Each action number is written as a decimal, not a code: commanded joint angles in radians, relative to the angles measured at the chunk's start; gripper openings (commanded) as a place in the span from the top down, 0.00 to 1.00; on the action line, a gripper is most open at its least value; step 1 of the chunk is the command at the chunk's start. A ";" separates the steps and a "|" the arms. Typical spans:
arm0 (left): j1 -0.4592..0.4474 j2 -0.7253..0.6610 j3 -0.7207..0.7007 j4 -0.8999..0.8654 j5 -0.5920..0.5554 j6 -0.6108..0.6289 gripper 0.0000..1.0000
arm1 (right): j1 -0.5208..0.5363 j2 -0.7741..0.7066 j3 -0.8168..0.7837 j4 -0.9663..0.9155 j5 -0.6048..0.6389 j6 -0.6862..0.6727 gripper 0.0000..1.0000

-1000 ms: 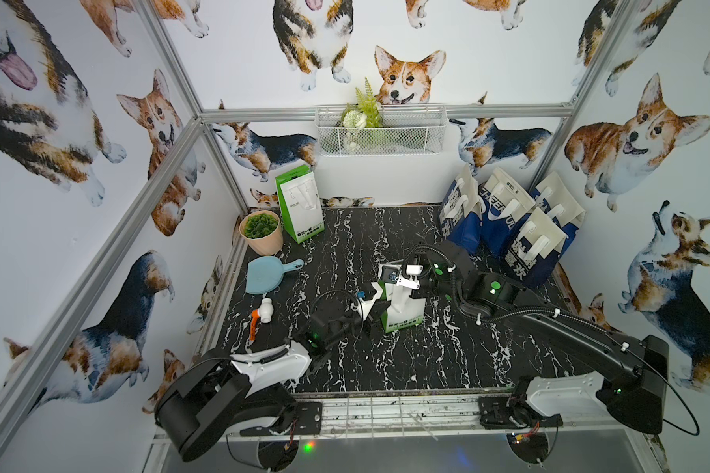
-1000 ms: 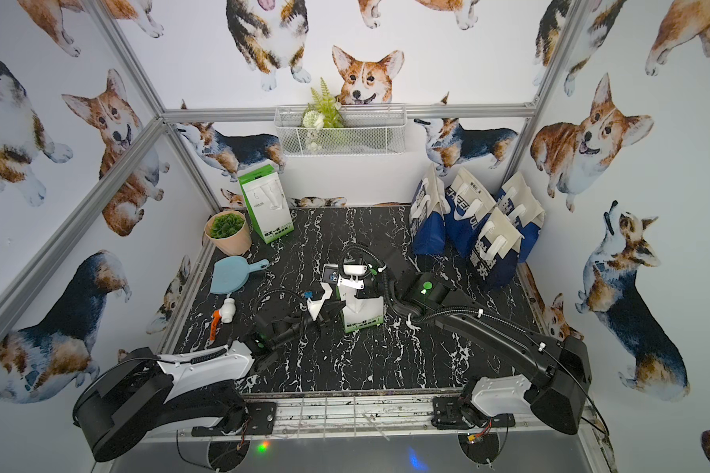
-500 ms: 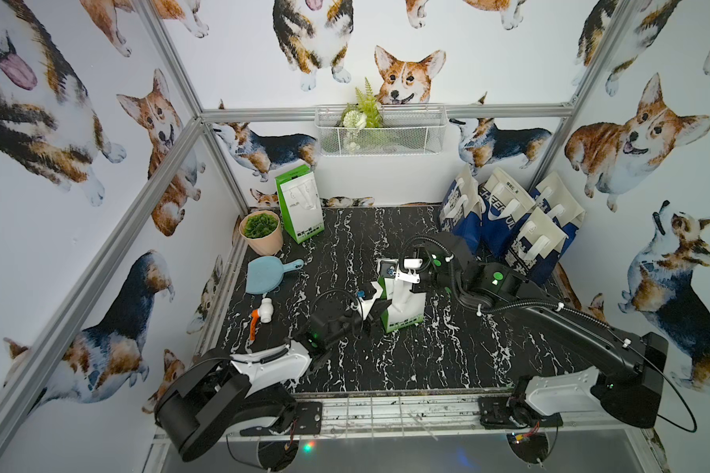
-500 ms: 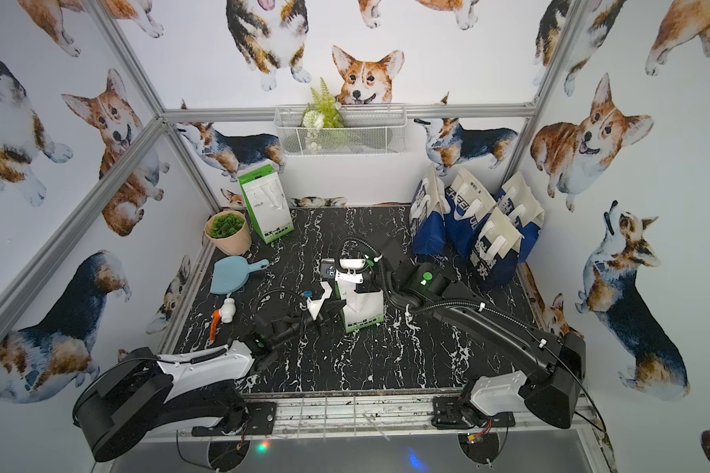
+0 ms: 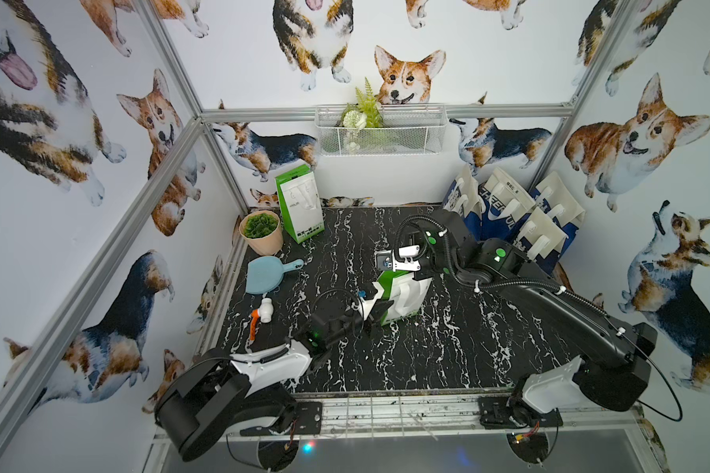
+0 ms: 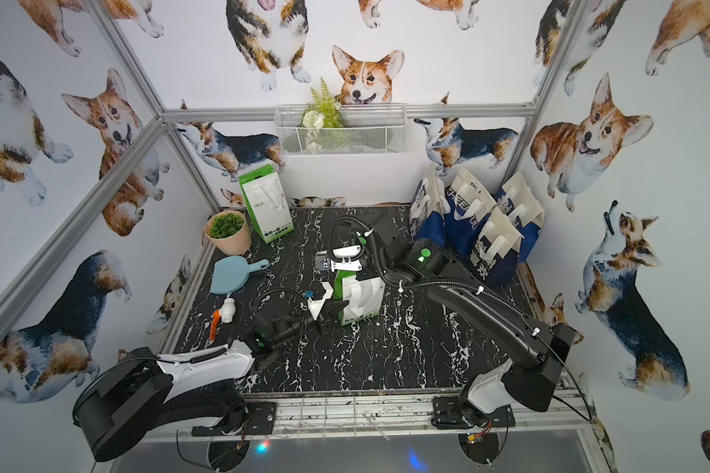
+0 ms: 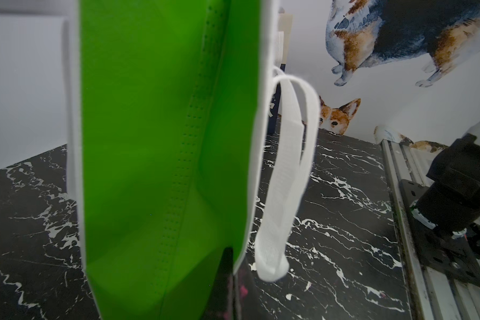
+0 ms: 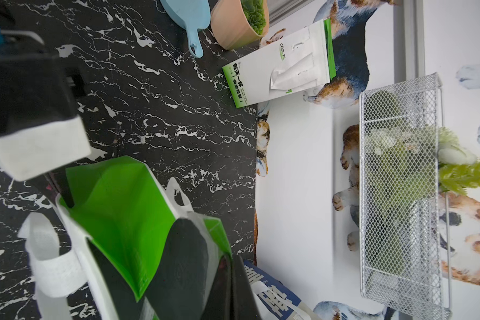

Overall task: Open the takeout bag
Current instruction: Open the takeout bag at the center of the board.

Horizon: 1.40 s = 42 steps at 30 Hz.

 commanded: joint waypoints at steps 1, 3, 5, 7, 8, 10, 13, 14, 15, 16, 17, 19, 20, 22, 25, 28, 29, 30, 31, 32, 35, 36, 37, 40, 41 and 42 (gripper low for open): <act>0.000 0.001 0.006 0.010 0.014 0.010 1.00 | 0.008 0.028 0.051 -0.067 -0.012 -0.069 1.00; 0.000 0.002 0.007 0.008 0.013 0.010 1.00 | 0.011 0.035 0.059 -0.069 -0.014 -0.057 1.00; -0.001 -0.001 0.007 0.008 0.012 0.010 1.00 | 0.011 0.032 0.044 -0.059 -0.028 -0.047 1.00; -0.001 -0.001 0.006 0.008 0.011 0.010 1.00 | 0.011 0.028 0.025 -0.035 -0.028 -0.027 1.00; -0.001 -0.001 0.007 0.008 0.011 0.009 1.00 | 0.011 0.025 0.018 -0.026 -0.029 -0.019 1.00; -0.001 -0.001 0.007 0.007 0.011 0.009 1.00 | 0.011 0.013 -0.002 0.014 -0.022 0.013 1.00; -0.001 -0.004 0.006 0.003 0.006 0.008 1.00 | 0.007 -0.026 -0.040 0.082 -0.030 0.079 0.78; -0.002 -0.006 0.007 0.001 0.004 0.008 1.00 | 0.005 -0.042 -0.050 0.097 -0.040 0.109 0.68; -0.001 -0.007 0.007 -0.004 0.000 0.007 1.00 | 0.004 -0.060 -0.062 0.110 -0.055 0.145 0.61; -0.001 -0.009 0.009 -0.011 -0.004 0.007 1.00 | 0.002 -0.079 -0.073 0.120 -0.071 0.175 0.58; -0.001 -0.009 0.011 -0.018 -0.005 0.007 1.00 | -0.002 -0.103 -0.093 0.136 -0.088 0.213 0.56; -0.001 -0.011 0.014 -0.028 -0.008 0.006 0.93 | -0.005 -0.158 -0.151 0.179 -0.113 0.279 0.54; -0.001 -0.012 0.016 -0.032 -0.008 0.003 0.80 | -0.006 -0.187 -0.186 0.200 -0.121 0.310 0.54; -0.001 -0.018 0.012 -0.033 -0.020 -0.012 0.59 | -0.006 -0.250 -0.260 0.234 -0.131 0.366 0.54; -0.001 -0.042 0.010 -0.031 -0.025 -0.033 0.45 | -0.006 -0.383 -0.379 0.270 -0.142 0.474 0.53; -0.001 -0.066 0.029 -0.068 -0.025 -0.062 0.42 | -0.006 -0.506 -0.479 0.299 -0.156 0.561 0.53; -0.001 -0.077 0.047 -0.106 -0.024 -0.072 0.42 | -0.006 -0.556 -0.516 0.311 -0.158 0.596 0.52; -0.001 -0.087 0.066 -0.148 -0.025 -0.079 0.42 | -0.006 -0.591 -0.543 0.322 -0.161 0.619 0.52; -0.001 -0.103 0.090 -0.199 -0.025 -0.080 0.41 | -0.006 -0.630 -0.569 0.332 -0.168 0.641 0.51; -0.001 -0.117 0.109 -0.243 -0.020 -0.084 0.41 | -0.006 -0.664 -0.593 0.338 -0.176 0.658 0.51; -0.001 -0.153 0.163 -0.356 -0.018 -0.085 0.40 | -0.006 -0.739 -0.634 0.338 -0.181 0.695 0.51; -0.001 -0.161 0.182 -0.397 -0.019 -0.081 0.40 | -0.006 -0.753 -0.640 0.337 -0.179 0.701 0.51; -0.002 -0.169 0.204 -0.440 -0.025 -0.076 0.41 | -0.007 -0.769 -0.648 0.336 -0.172 0.707 0.51; 0.000 -0.183 0.246 -0.506 -0.024 -0.077 0.43 | -0.006 -0.806 -0.668 0.328 -0.159 0.711 0.51; -0.001 -0.184 0.254 -0.522 -0.032 -0.078 0.43 | -0.006 -0.814 -0.672 0.328 -0.157 0.712 0.51; 0.000 -0.184 0.265 -0.540 -0.042 -0.080 0.43 | -0.006 -0.822 -0.677 0.326 -0.157 0.712 0.51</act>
